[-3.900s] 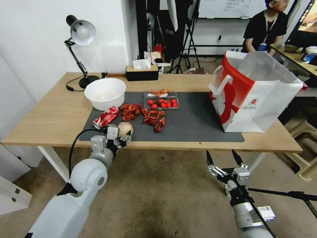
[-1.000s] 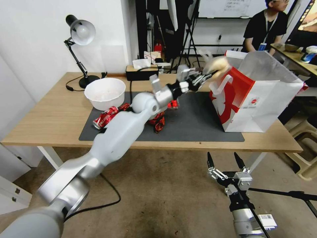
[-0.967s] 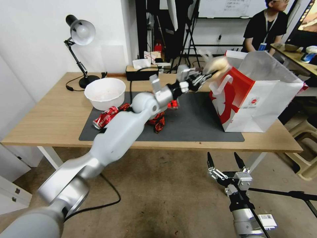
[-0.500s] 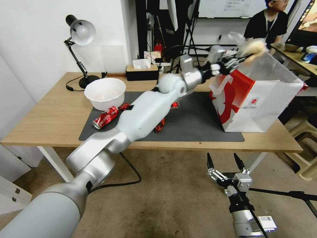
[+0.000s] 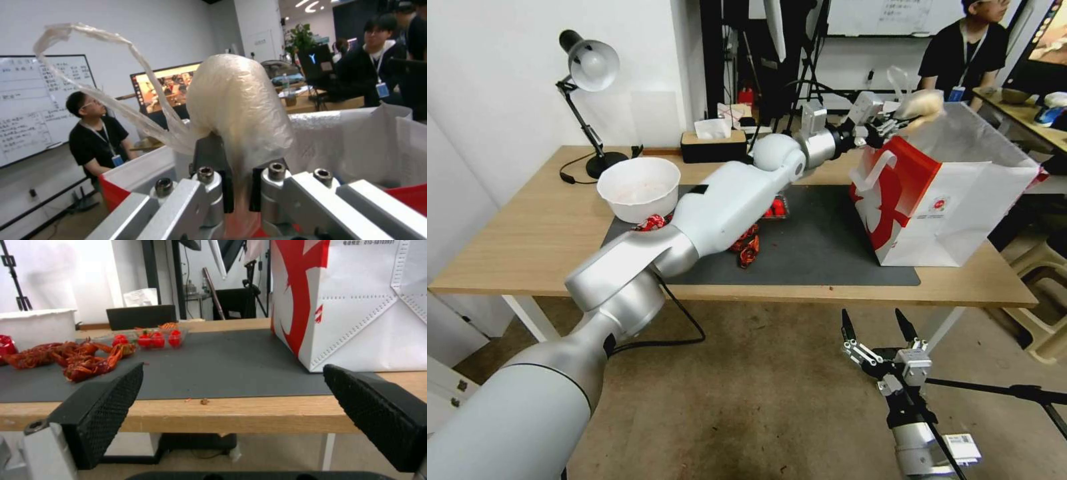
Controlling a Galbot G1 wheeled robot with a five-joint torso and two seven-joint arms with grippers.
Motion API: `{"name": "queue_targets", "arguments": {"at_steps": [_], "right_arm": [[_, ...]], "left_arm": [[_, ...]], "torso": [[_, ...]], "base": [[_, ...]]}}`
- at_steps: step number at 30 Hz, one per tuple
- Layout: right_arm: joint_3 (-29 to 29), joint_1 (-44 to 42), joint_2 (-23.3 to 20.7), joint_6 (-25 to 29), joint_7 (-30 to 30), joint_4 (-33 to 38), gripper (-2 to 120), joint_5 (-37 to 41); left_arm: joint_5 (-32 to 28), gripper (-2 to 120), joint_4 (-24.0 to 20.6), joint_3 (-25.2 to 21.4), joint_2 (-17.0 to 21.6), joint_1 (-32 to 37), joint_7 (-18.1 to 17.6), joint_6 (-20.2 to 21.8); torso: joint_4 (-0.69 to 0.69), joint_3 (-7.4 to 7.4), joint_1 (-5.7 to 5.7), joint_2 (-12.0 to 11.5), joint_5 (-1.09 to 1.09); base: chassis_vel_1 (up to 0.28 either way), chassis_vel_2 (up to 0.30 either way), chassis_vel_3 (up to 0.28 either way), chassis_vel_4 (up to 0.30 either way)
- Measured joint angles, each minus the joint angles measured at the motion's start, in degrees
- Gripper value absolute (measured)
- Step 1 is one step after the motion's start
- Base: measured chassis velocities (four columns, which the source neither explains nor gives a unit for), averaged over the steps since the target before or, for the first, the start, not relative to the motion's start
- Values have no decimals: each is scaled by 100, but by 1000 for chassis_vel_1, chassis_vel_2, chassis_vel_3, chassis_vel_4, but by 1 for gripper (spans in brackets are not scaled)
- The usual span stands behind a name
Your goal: Pick up the trash from the table and place it into the takeout bag.
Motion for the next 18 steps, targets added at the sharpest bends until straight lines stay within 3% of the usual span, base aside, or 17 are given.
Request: {"name": "queue_targets", "arguments": {"at_steps": [9,18], "right_arm": [[45,-12,-71,22,-13,1,100,91],[65,-33,-77,48,-26,-5,100,124]], "left_arm": [[174,3,-137,200,7,-138,154,-30],[798,3,-177,494,12,-279,243,-214]], "torso": [[-2,0,0,0,0],[-2,-1,0,0,0]], "base": [[0,0,0,0],[0,0,0,0]]}}
